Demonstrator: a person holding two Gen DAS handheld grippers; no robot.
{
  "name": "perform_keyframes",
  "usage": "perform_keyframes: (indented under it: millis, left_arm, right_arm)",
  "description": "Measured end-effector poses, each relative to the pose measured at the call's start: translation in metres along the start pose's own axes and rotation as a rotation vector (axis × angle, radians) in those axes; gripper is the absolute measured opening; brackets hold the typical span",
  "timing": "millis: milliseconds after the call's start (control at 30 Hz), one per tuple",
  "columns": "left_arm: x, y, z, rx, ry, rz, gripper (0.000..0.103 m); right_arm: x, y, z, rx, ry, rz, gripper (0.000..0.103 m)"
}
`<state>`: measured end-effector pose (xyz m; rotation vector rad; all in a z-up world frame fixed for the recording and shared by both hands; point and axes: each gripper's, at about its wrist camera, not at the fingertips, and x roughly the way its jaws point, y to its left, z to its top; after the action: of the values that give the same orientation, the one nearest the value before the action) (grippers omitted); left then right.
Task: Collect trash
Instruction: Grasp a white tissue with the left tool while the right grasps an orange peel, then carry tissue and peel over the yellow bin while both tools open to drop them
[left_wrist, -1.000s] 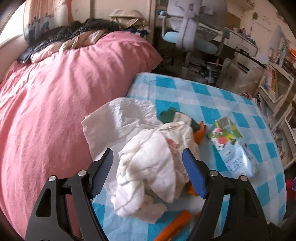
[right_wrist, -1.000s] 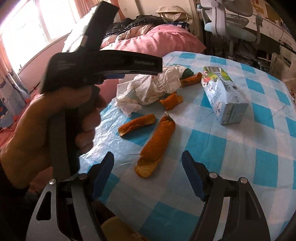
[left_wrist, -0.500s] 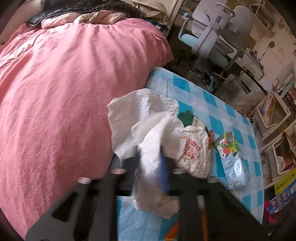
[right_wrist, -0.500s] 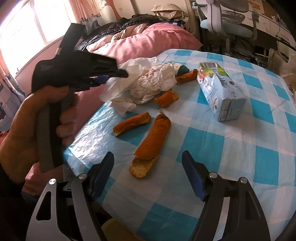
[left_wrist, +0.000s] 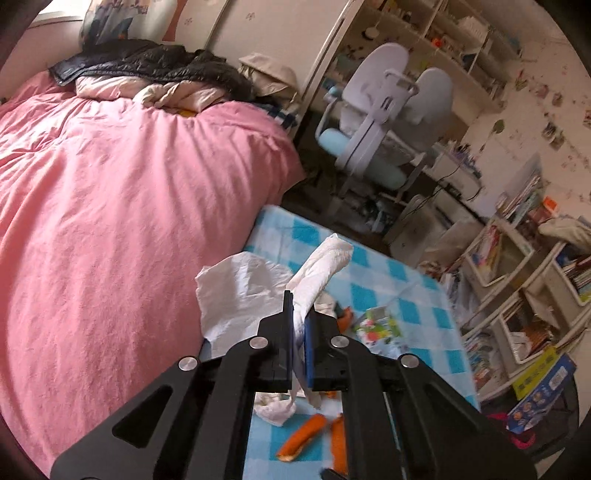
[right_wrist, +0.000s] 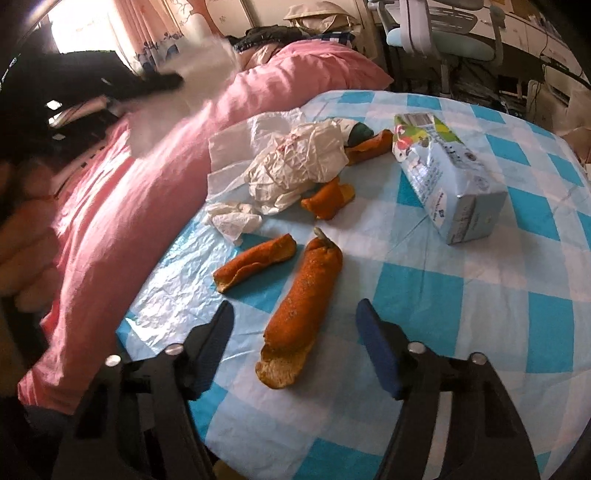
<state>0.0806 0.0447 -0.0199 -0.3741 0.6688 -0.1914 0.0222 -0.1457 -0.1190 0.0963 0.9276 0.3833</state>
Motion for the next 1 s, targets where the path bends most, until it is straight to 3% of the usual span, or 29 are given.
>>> perform_keyframes:
  millis: [133, 167, 267, 533, 1000]
  left_arm:
    - [-0.014, -0.007, 0.001, 0.039, -0.027, 0.001, 0.005]
    - [-0.015, -0.007, 0.001, 0.044, -0.029, 0.004, 0.005]
    - [-0.02, -0.006, 0.002, 0.035, -0.035, -0.007, 0.005]
    - [-0.037, -0.018, 0.002, 0.087, -0.075, -0.028, 0.005]
    - [-0.054, -0.038, -0.033, 0.163, -0.053, 0.027, 0.005]
  right_arm:
    - [0.003, 0.008, -0.001, -0.075, -0.006, -0.09, 0.042]
    - [0.003, 0.009, -0.002, -0.096, -0.005, -0.106, 0.03]
    - [-0.002, 0.002, -0.002, -0.081, -0.001, -0.082, 0.022]
    - [-0.03, -0.012, 0.0, -0.022, -0.074, -0.045, 0.02]
    - [-0.064, -0.025, -0.005, 0.007, -0.123, 0.003, 0.02]
